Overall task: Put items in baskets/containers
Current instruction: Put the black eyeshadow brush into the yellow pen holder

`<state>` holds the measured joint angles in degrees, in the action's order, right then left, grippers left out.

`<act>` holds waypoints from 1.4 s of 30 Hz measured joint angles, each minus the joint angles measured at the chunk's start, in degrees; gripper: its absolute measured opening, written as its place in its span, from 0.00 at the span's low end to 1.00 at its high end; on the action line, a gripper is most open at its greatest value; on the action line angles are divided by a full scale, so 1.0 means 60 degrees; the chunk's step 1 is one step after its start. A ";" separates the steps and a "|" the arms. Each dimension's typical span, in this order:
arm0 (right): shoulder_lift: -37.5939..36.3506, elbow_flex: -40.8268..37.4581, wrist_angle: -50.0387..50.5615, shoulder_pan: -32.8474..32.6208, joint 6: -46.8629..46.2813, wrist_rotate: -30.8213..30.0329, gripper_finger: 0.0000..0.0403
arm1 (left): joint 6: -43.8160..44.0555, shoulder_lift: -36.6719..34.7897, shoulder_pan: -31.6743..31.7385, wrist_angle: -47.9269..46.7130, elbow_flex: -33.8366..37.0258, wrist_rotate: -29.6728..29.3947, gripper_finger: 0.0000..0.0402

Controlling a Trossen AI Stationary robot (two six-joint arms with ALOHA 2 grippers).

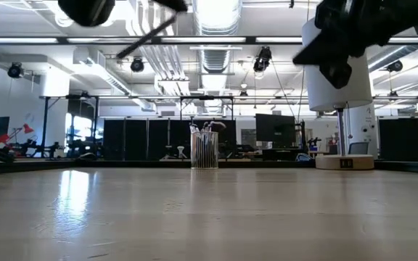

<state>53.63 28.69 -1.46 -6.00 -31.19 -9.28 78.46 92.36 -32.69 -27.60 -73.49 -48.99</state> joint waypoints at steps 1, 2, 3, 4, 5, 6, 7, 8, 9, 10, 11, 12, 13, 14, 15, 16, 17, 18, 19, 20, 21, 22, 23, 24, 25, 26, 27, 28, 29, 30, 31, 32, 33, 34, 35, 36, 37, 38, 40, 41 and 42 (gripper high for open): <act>0.0000 0.0000 -0.0351 -0.0080 -0.0114 0.0091 0.02 | -0.0341 -0.0231 0.0015 0.0508 0.0209 -0.0250 0.00; 0.0000 0.0000 -0.0725 -0.0182 -0.0214 0.0126 0.02 | -0.0745 -0.0443 0.0051 0.1058 0.0435 -0.0429 0.00; 0.0012 0.0000 -0.1102 -0.0295 -0.0278 0.0139 0.02 | -0.1197 -0.0635 0.0082 0.1663 0.0679 -0.0539 0.00; 0.0058 0.0000 -0.1531 -0.0412 -0.0287 0.0141 0.02 | -0.1761 -0.0818 0.0135 0.2369 0.0937 -0.0609 0.00; 0.0116 0.0000 -0.1988 -0.0520 -0.0287 0.0137 0.02 | -0.2377 -0.0982 0.0223 0.3155 0.1214 -0.0626 0.00; 0.0181 0.0000 -0.2391 -0.0622 -0.0291 0.0138 0.03 | -0.2986 -0.1166 0.0305 0.4056 0.1501 -0.0607 0.00; 0.0304 0.0000 -0.2840 -0.0718 -0.0304 0.0135 0.04 | -0.3682 -0.1330 0.0414 0.5022 0.1801 -0.0530 0.00; 0.0443 0.0003 -0.3390 -0.0796 -0.0312 0.0131 0.05 | -0.4369 -0.1496 0.0551 0.6002 0.2115 -0.0345 0.00; 0.0590 0.0004 -0.3855 -0.0872 -0.0314 0.0131 0.07 | -0.5060 -0.1610 0.0703 0.7032 0.2418 -0.0133 0.00; 0.0745 0.0004 -0.4273 -0.0951 -0.0315 0.0134 0.09 | -0.5697 -0.1719 0.0869 0.8038 0.2715 0.0203 0.00; 0.0949 0.0060 -0.4600 -0.1013 -0.0316 0.0136 0.12 | -0.6249 -0.1807 0.1052 0.8894 0.2999 0.0553 0.00; 0.1143 0.0192 -0.4764 -0.1048 -0.0315 0.0144 0.14 | -0.6680 -0.1874 0.1263 0.9616 0.3268 0.0928 0.00; 0.1313 0.0345 -0.4807 -0.1086 -0.0315 0.0149 0.17 | -0.7001 -0.1912 0.1490 1.0269 0.3461 0.1341 0.00; 0.1498 0.0516 -0.4796 -0.1089 -0.0314 0.0158 0.19 | -0.7228 -0.1970 0.1737 1.0678 0.3598 0.1779 0.00; 0.1709 0.0738 -0.4811 -0.1089 -0.0316 0.0158 0.22 | -0.7334 -0.2030 0.1973 1.0905 0.3703 0.2179 0.00; 0.1910 0.0983 -0.4837 -0.1085 -0.0316 0.0160 0.25 | -0.7401 -0.2086 0.2219 1.1009 0.3755 0.2663 0.00; 0.2080 0.1181 -0.4817 -0.1082 -0.0312 0.0163 0.27 | -0.7437 -0.2115 0.2457 1.1030 0.3755 0.3144 0.00; 0.2286 0.1405 -0.4783 -0.1075 -0.0305 0.0159 0.29 | -0.7497 -0.2133 0.2685 1.1061 0.3751 0.3582 0.00; 0.2498 0.1698 -0.4810 -0.1051 -0.0297 0.0164 0.31 | -0.7584 -0.2161 0.2901 1.1058 0.3751 0.4007 0.00; 0.2656 0.1925 -0.4848 -0.1017 -0.0270 0.0224 0.33 | -0.7654 -0.2167 0.3101 1.1024 0.3717 0.4368 0.00; 0.2808 0.2105 -0.4801 -0.0961 -0.0246 0.0332 0.35 | -0.7723 -0.2171 0.3318 1.1033 0.3658 0.4737 0.00; 0.2998 0.2351 -0.4796 -0.0892 -0.0239 0.0375 0.36 | -0.7763 -0.2230 0.3516 1.1066 0.3622 0.5132 0.00; 0.3177 0.2581 -0.4862 -0.0830 -0.0236 0.0389 0.37 | -0.7792 -0.2284 0.3700 1.1062 0.3611 0.5484 0.00; 0.3299 0.2711 -0.4830 -0.0746 -0.0236 0.0395 0.37 | -0.7804 -0.2307 0.3883 1.1071 0.3558 0.5845 0.00; 0.3422 0.2835 -0.4760 -0.0635 -0.0232 0.0390 0.38 | -0.7810 -0.2340 0.4052 1.1144 0.3519 0.6163 0.00; 0.3573 0.3021 -0.4791 -0.0525 -0.0232 0.0390 0.38 | -0.7814 -0.2418 0.4169 1.1068 0.3530 0.6392 0.00; 0.3702 0.3170 -0.4849 -0.0422 -0.0232 0.0390 0.38 | -0.7816 -0.2454 0.4296 1.1012 0.3547 0.6579 0.00; 0.3772 0.3243 -0.4804 -0.0309 -0.0223 0.0393 0.37 | -0.7827 -0.2477 0.4419 1.1031 0.3541 0.6717 0.00; 0.3874 0.3351 -0.4758 -0.0225 -0.0216 0.0418 0.36 | -0.7853 -0.2577 0.4521 1.0938 0.3550 0.6854 0.00; 0.4025 0.3524 -0.4819 -0.0134 -0.0209 0.0501 0.36 | -0.7874 -0.2676 0.4622 1.0790 0.3571 0.7043 0.00; 0.4134 0.3653 -0.4848 -0.0057 -0.0199 0.0597 0.35 | -0.7892 -0.2735 0.4731 1.0772 0.3576 0.7222 0.00; 0.4205 0.3725 -0.4777 0.0015 -0.0196 0.0690 0.34 | -0.7898 -0.2820 0.4836 1.0755 0.3578 0.7392 0.00; 0.4344 0.3875 -0.4753 0.0082 -0.0190 0.0747 0.32 | -0.7898 -0.2942 0.4923 1.0676 0.3613 0.7550 0.00; 0.4484 0.4049 -0.4836 0.0130 -0.0188 0.0774 0.31 | -0.7898 -0.3008 0.5014 1.0630 0.3676 0.7676 0.00; 0.4551 0.4136 -0.4800 0.0179 -0.0162 0.0786 0.29 | -0.7898 -0.3066 0.5111 1.0623 0.3704 0.7774 0.00; 0.4609 0.4210 -0.4635 0.0214 -0.0071 0.0787 0.27 | -0.7898 -0.3164 0.5199 1.0520 0.3747 0.7833 0.00; 0.4727 0.4392 -0.4501 0.0226 0.0054 0.0779 0.24 | -0.7901 -0.3291 0.5292 1.0368 0.3827 0.7903 0.00; 0.4806 0.4585 -0.4348 0.0248 0.0201 0.0775 0.21 | -0.7898 -0.3368 0.5399 1.0329 0.3880 0.8024 0.00; 0.4814 0.4813 -0.3621 0.0286 0.0457 0.0776 0.14 | -0.7898 -0.3602 0.5538 1.0230 0.3970 0.8109 0.00; 0.4880 0.5012 -0.3444 0.0296 0.0581 0.0756 0.10 | -0.7885 -0.3732 0.5617 1.0053 0.4049 0.8183 0.00; 0.4925 0.5168 -0.3246 0.0300 0.0740 0.0598 0.07 | -0.7884 -0.3795 0.5678 1.0001 0.4034 0.8349 0.00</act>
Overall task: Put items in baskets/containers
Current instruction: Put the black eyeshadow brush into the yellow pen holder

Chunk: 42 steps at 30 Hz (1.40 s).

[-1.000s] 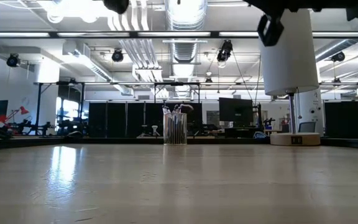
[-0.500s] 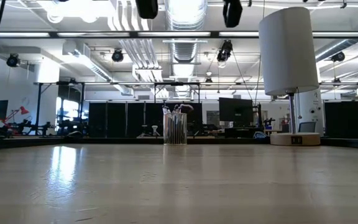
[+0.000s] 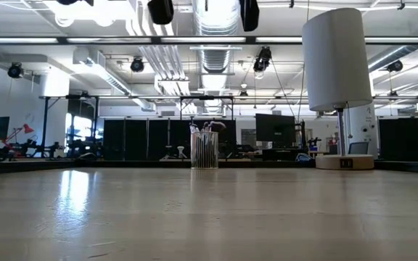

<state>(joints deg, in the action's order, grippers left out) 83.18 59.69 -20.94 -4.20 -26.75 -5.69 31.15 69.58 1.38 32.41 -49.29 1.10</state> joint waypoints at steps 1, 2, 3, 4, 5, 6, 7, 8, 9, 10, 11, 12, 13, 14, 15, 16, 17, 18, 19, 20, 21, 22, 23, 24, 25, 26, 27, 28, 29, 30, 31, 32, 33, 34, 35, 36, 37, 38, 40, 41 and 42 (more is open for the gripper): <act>-0.0011 0.0140 0.0307 0.0010 0.0151 -0.0071 0.05 | 0.0025 -0.0114 0.0056 -0.0208 -0.0018 -0.0014 0.00; -0.0014 0.0260 0.0614 0.0019 0.0266 -0.0168 0.05 | 0.0097 -0.0226 0.0109 -0.0416 -0.0009 -0.0011 0.00; 0.0033 0.0417 0.0807 0.0034 0.0300 -0.0302 0.05 | 0.0198 -0.0286 0.0165 -0.0550 -0.0009 0.0026 0.00; 0.0061 0.0527 0.0879 0.0068 0.0359 -0.0325 0.05 | 0.0229 -0.0387 0.0223 -0.0685 -0.0010 0.0044 0.01; 0.0062 0.0613 0.1060 0.0114 0.0382 -0.0325 0.04 | 0.0255 -0.0540 0.0286 -0.0977 -0.0010 0.0037 0.02; 0.0058 0.0683 0.1109 0.0161 0.0430 -0.0329 0.04 | 0.0283 -0.0619 0.0350 -0.1204 -0.0003 0.0024 0.03; 0.0061 0.0786 0.1103 0.0188 0.0493 -0.0349 0.04 | 0.0287 -0.0709 0.0406 -0.1336 0.0001 0.0003 0.04; 0.0062 0.0842 0.1102 0.0221 0.0538 -0.0374 0.04 | 0.0289 -0.0821 0.0460 -0.1613 0.0001 -0.0016 0.06; 0.0058 0.0858 0.1118 0.0259 0.0585 -0.0380 0.04 | 0.0285 -0.0928 0.0510 -0.1868 0.0014 -0.0019 0.08; 0.0061 0.0885 0.1134 0.0299 0.0613 -0.0389 0.04 | 0.0257 -0.1022 0.0546 -0.2008 0.0016 -0.0023 0.10; 0.0079 0.0890 0.1171 0.0325 0.0663 -0.0424 0.04 | 0.0204 -0.1142 0.0572 -0.2156 0.0012 -0.0019 0.12; 0.0087 0.0890 0.1220 0.0350 0.0702 -0.0504 0.04 | 0.0104 -0.1286 0.0589 -0.2387 0.0012 -0.0018 0.14; 0.0091 0.0890 0.1199 0.0396 0.0750 -0.0551 0.04 | -0.0055 -0.1376 0.0607 -0.2564 0.0012 -0.0013 0.15; 0.0090 0.0885 0.1153 0.0443 0.0753 -0.0561 0.04 | -0.0291 -0.1479 0.0609 -0.2685 0.0015 0.0063 0.17; 0.0072 0.0850 0.1096 0.0505 0.0752 -0.0571 0.04 | -0.0546 -0.1589 0.0609 -0.2800 0.0055 0.0233 0.17; 0.0055 0.0797 0.1102 0.0575 0.0752 -0.0577 0.04 | -0.0733 -0.1687 0.0609 -0.2869 0.0148 0.0342 0.18; 0.0055 0.0750 0.1102 0.0645 0.0753 -0.0582 0.04 | -0.0806 -0.1787 0.0609 -0.2873 0.0237 0.0395 0.18; 0.0058 0.0686 0.1105 0.0747 0.0752 -0.0580 0.04 | -0.0846 -0.1892 0.0609 -0.2837 0.0356 0.0409 0.17; 0.0061 0.0591 0.1125 0.0853 0.0767 -0.0579 0.04 | -0.0862 -0.2011 0.0609 -0.2834 0.0517 0.0412 0.15; 0.0104 0.0494 0.1104 0.0989 0.0818 -0.0580 0.04 | -0.0863 -0.2120 0.0609 -0.2833 0.0691 0.0410 0.13; 0.0153 0.0394 0.1067 0.1144 0.0888 -0.0580 0.04 | -0.0863 -0.2238 0.0612 -0.2794 0.0875 0.0398 0.11; 0.0198 0.0287 0.1081 0.1344 0.0958 -0.0577 0.04 | -0.0861 -0.2351 0.0613 -0.2731 0.1094 0.0376 0.08; 0.0288 0.0198 0.1093 0.1567 0.1036 -0.0574 0.03 | -0.0852 -0.2448 0.0613 -0.2618 0.1328 0.0362 0.05; 0.0395 0.0126 0.0990 0.1815 0.1155 -0.0553 0.03 | -0.0824 -0.2554 0.0613 -0.2421 0.1564 0.0328 0.03; 0.0501 0.0060 0.0864 0.2098 0.1269 -0.0486 0.03 | -0.0726 -0.2682 0.0613 -0.2199 0.1807 0.0303 0.01; 0.0655 0.0011 0.0652 0.2412 0.1401 -0.0346 0.03 | -0.0636 -0.2781 0.0613 -0.1978 0.2051 0.0278 0.01; 0.0810 0.0009 0.0356 0.2743 0.1522 -0.0108 0.03 | -0.0530 -0.2885 0.0613 -0.1715 0.2269 0.0226 0.01; 0.0981 0.0009 0.0051 0.3094 0.1647 0.0199 0.03 | -0.0445 -0.2984 0.0613 -0.1529 0.2474 0.0169 0.01; 0.1204 0.0012 -0.0296 0.3439 0.1733 0.0471 0.03 | -0.0356 -0.3060 0.0613 -0.1459 0.2676 0.0060 0.01; 0.1457 0.0079 -0.0591 0.3779 0.1785 0.0712 0.03 | -0.0266 -0.3131 0.0613 -0.1405 0.2847 -0.0071 0.01; 0.1722 0.0184 -0.0780 0.4098 0.1864 0.0935 0.03 | -0.0218 -0.3195 0.0613 -0.1389 0.3008 -0.0213 0.00; 0.2011 0.0312 -0.0864 0.4393 0.1978 0.1081 0.03 | -0.0171 -0.3256 0.0613 -0.1368 0.3160 -0.0371 0.00; 0.2301 0.0496 -0.0893 0.4675 0.2089 0.1205 0.03 | -0.0106 -0.3328 0.0613 -0.1356 0.3272 -0.0510 0.00; 0.2569 0.0683 -0.0894 0.4931 0.2200 0.1244 0.03 | -0.0091 -0.3390 0.0613 -0.1312 0.3364 -0.0599 0.00; 0.2838 0.0880 -0.0898 0.5167 0.2342 0.1291 0.03 | -0.0085 -0.3443 0.0617 -0.1284 0.3447 -0.0674 0.00; 0.3105 0.1087 -0.0911 0.5376 0.2451 0.1388 0.03 | -0.0078 -0.3485 0.0617 -0.1257 0.3514 -0.0724 0.00; 0.3364 0.1309 -0.0913 0.5564 0.2527 0.1507 0.03 | -0.0067 -0.3512 0.0617 -0.1249 0.3565 -0.0777 0.00; 0.3623 0.1535 -0.0907 0.5745 0.2564 0.1650 0.03 | -0.0047 -0.3528 0.0617 -0.1274 0.3593 -0.0837 0.00; 0.4117 0.1980 -0.0901 0.6033 0.2740 0.1806 0.03 | -0.0055 -0.3534 0.0617 -0.1305 0.3595 -0.0894 0.00; 0.4320 0.2185 -0.0857 0.6133 0.2820 0.1815 0.03 | -0.0072 -0.3534 0.0617 -0.1302 0.3593 -0.0921 0.00; 0.4539 0.2423 -0.0832 0.6224 0.2880 0.1822 0.03 | -0.0077 -0.3534 0.0617 -0.1306 0.3593 -0.0929 0.00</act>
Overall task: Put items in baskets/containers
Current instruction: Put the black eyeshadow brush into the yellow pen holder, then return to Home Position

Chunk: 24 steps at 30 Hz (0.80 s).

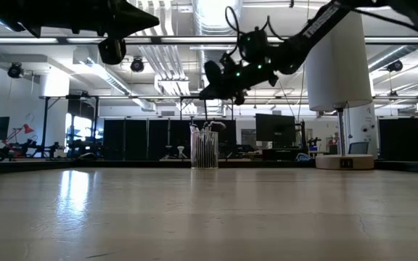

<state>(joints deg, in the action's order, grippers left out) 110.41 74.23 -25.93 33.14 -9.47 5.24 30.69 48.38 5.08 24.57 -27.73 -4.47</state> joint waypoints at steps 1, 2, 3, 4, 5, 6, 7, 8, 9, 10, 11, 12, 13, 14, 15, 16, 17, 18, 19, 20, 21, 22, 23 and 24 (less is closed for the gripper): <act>0.0201 0.0243 -0.0010 0.0093 0.0021 0.0080 0.03 | -0.0023 0.0000 0.0000 -0.0016 0.0000 -0.0014 0.00; 0.0389 0.0439 -0.0002 0.0159 0.0039 0.0179 0.03 | -0.0050 0.0000 0.0000 -0.0067 0.0000 -0.0025 0.00; 0.0627 0.0665 0.0000 0.0211 0.0037 0.0215 0.03 | -0.0098 0.0000 0.0003 -0.0120 0.0000 -0.0028 0.00; 0.0826 0.0859 0.0007 0.0249 0.0050 0.0213 0.03 | -0.0108 0.0000 0.0001 -0.0166 0.0000 -0.0028 0.00; 0.1034 0.0999 0.0036 0.0270 0.0074 0.0217 0.03 | -0.0109 0.0000 0.0002 -0.0224 0.0002 -0.0029 0.00; 0.1227 0.1134 0.0076 0.0285 0.0081 0.0219 0.03 | -0.0109 0.0000 0.0004 -0.0276 0.0004 -0.0029 0.00; 0.1408 0.1253 0.0119 0.0287 0.0059 0.0224 0.03 | -0.0112 0.0000 0.0005 -0.0323 0.0002 -0.0030 0.00; 0.1543 0.1343 0.0259 0.0284 0.0034 0.0236 0.03 | -0.0109 0.0000 0.0011 -0.0382 0.0001 -0.0032 0.00; 0.1624 0.1413 0.0418 0.0281 -0.0002 0.0243 0.03 | -0.0109 0.0000 0.0011 -0.0437 0.0004 -0.0044 0.00; 0.1683 0.1459 0.0544 0.0270 0.0014 0.0239 0.03 | -0.0109 0.0000 0.0011 -0.0455 0.0004 -0.0061 0.00; 0.1734 0.1479 0.0554 0.0270 0.0046 0.0239 0.03 | -0.0109 0.0000 0.0011 -0.0458 0.0004 -0.0061 0.00; 0.1753 0.1487 0.0559 0.0267 0.0038 0.0239 0.03 | -0.0109 0.0000 0.0011 -0.0452 0.0004 -0.0061 0.00; 0.1756 0.1484 0.0619 0.0267 0.0022 0.0243 0.03 | -0.0115 0.0000 0.0011 -0.0447 0.0003 -0.0061 0.00; 0.1756 0.1484 0.0709 0.0267 0.0013 0.0239 0.04 | -0.0113 0.0000 0.0011 -0.0455 0.0004 -0.0061 0.00; 0.1756 0.1484 0.0789 0.0264 0.0012 0.0239 0.04 | -0.0116 0.0000 0.0011 -0.0455 0.0004 -0.0061 0.00; 0.1748 0.1484 0.0866 0.0260 -0.0007 0.0236 0.06 | -0.0116 0.0000 0.0011 -0.0455 0.0004 -0.0061 0.00; 0.1725 0.1478 0.1007 0.0259 -0.0054 0.0213 0.07 | -0.0117 0.0000 0.0011 -0.0454 0.0004 -0.0061 0.00; 0.1720 0.1473 0.1074 0.0259 -0.0082 0.0206 0.09 | -0.0128 0.0000 0.0011 -0.0455 0.0004 -0.0061 0.00; 0.1716 0.1473 0.1091 0.0256 -0.0103 0.0206 0.11 | -0.0161 0.0000 0.0011 -0.0455 0.0004 -0.0061 0.00; 0.1713 0.1473 0.1136 0.0252 -0.0103 0.0206 0.12 | -0.0197 0.0000 0.0011 -0.0455 0.0004 -0.0061 0.00; 0.1704 0.1473 0.1189 0.0252 -0.0103 0.0204 0.13 | -0.0228 0.0000 0.0011 -0.0455 0.0004 -0.0061 0.00; 0.1702 0.1473 0.1257 0.0252 -0.0108 0.0206 0.14 | -0.0257 0.0000 0.0011 -0.0451 0.0004 -0.0061 0.00; 0.1702 0.1473 0.1327 0.0248 -0.0123 0.0206 0.15 | -0.0258 0.0000 0.0011 -0.0455 0.0004 -0.0061 0.00; 0.1702 0.1473 0.1405 0.0237 -0.0129 0.0206 0.15 | -0.0258 0.0000 0.0011 -0.0455 0.0004 -0.0061 0.00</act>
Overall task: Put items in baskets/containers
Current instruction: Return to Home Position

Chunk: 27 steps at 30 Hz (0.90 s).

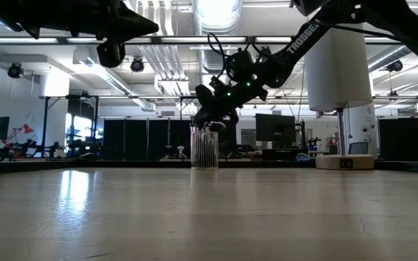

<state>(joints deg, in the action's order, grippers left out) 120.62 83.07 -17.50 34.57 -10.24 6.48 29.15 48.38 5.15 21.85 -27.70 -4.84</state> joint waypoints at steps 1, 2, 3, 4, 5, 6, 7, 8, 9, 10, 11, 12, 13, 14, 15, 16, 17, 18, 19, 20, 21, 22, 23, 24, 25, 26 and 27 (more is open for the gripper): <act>0.0000 -0.0003 0.0083 -0.0003 0.0005 -0.0017 0.14 | -0.0002 0.0000 0.0000 -0.0004 0.0000 0.0000 0.00; 0.0000 -0.0007 0.0140 -0.0013 0.0023 -0.0040 0.13 | -0.0004 0.0000 0.0000 0.0000 0.0000 0.0001 0.00; 0.0000 -0.0007 0.0174 -0.0019 0.0026 -0.0040 0.11 | -0.0004 0.0000 0.0000 -0.0004 -0.0001 0.0000 0.00; 0.0000 -0.0007 0.0189 -0.0026 0.0026 -0.0043 0.09 | -0.0004 0.0000 0.0000 -0.0004 0.0000 0.0000 0.00; -0.0002 -0.0007 0.0195 -0.0032 0.0024 -0.0043 0.07 | -0.0004 0.0000 0.0000 -0.0004 0.0000 0.0003 0.00; -0.0019 -0.0007 0.0225 -0.0038 0.0023 -0.0040 0.04 | -0.0004 0.0000 0.0000 -0.0004 -0.0003 0.0000 0.00; -0.0044 -0.0007 0.0267 -0.0060 0.0022 -0.0043 0.03 | -0.0007 0.0000 0.0000 -0.0009 0.0000 0.0004 0.00; -0.0102 -0.0007 0.0356 -0.0072 0.0022 -0.0047 0.03 | -0.0007 0.0000 0.0000 -0.0040 -0.0002 0.0004 0.00; -0.0185 -0.0011 0.0497 -0.0102 0.0026 -0.0055 0.02 | -0.0004 0.0000 0.0000 -0.0100 0.0000 0.0004 0.00; -0.0292 -0.0011 0.0620 -0.0132 0.0049 -0.0069 0.02 | -0.0004 -0.0015 0.0000 -0.0199 0.0000 0.0004 0.00; -0.0464 -0.0011 0.0810 -0.0169 0.0114 -0.0069 0.02 | -0.0004 -0.0042 0.0008 -0.0330 0.0000 0.0004 0.00; -0.0653 -0.0011 0.1038 -0.0230 0.0249 -0.0071 0.02 | -0.0004 -0.0067 0.0029 -0.0453 0.0000 0.0008 0.00; -0.0872 -0.0011 0.1200 -0.0300 0.0404 -0.0063 0.02 | -0.0004 -0.0088 0.0058 -0.0542 -0.0001 0.0006 0.00; -0.1097 -0.0017 0.1411 -0.0375 0.0552 0.0022 0.02 | -0.0010 -0.0124 0.0092 -0.0662 -0.0001 0.0007 0.00; -0.1358 -0.0063 0.1598 -0.0486 0.0730 0.0201 0.02 | -0.0042 -0.0143 0.0138 -0.0758 0.0000 0.0011 0.00; -0.1591 -0.0134 0.1680 -0.0619 0.0893 0.0374 0.02 | -0.0118 -0.0146 0.0188 -0.0757 0.0000 0.0066 0.00; -0.1843 -0.0250 0.1706 -0.0770 0.0993 0.0485 0.02 | -0.0184 -0.0155 0.0254 -0.0731 0.0020 0.0214 0.00; -0.2105 -0.0431 0.1720 -0.0944 0.1053 0.0558 0.02 | -0.0234 -0.0166 0.0332 -0.0689 0.0077 0.0367 0.00; -0.2349 -0.0632 0.1686 -0.1138 0.1105 0.0591 0.02 | -0.0302 -0.0171 0.0422 -0.0551 0.0166 0.0627 0.00; -0.2608 -0.0880 0.1592 -0.1324 0.1130 0.0611 0.02 | -0.0377 -0.0171 0.0517 -0.0349 0.0247 0.0880 0.00; -0.2854 -0.1170 0.1508 -0.1506 0.1145 0.0613 0.02 | -0.0414 -0.0171 0.0596 -0.0157 0.0353 0.1080 0.00; -0.3081 -0.1484 0.1332 -0.1704 0.1177 0.0622 0.02 | -0.0460 -0.0180 0.0674 0.0074 0.0497 0.1240 0.00; -0.3326 -0.1832 0.1090 -0.1878 0.1173 0.0650 0.02 | -0.0542 -0.0182 0.0752 0.0311 0.0641 0.1352 0.00; -0.3588 -0.2235 0.0926 -0.2035 0.1168 0.0688 0.02 | -0.0624 -0.0178 0.0825 0.0547 0.0798 0.1480 0.00; -0.3831 -0.2622 0.0722 -0.2196 0.1166 0.0764 0.02 | -0.0676 -0.0178 0.0894 0.0729 0.0964 0.1527 0.00; -0.4126 -0.3022 0.0422 -0.2330 0.1138 0.0865 0.02 | -0.0719 -0.0184 0.0991 0.0914 0.1113 0.1603 0.00; -0.4426 -0.3479 0.0189 -0.2455 0.1046 0.0940 0.02 | -0.0742 -0.0209 0.1098 0.1099 0.1274 0.1672 0.00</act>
<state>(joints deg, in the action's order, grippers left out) 94.06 62.19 -16.37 19.83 -3.96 12.12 24.70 47.13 11.74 28.44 -20.06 5.19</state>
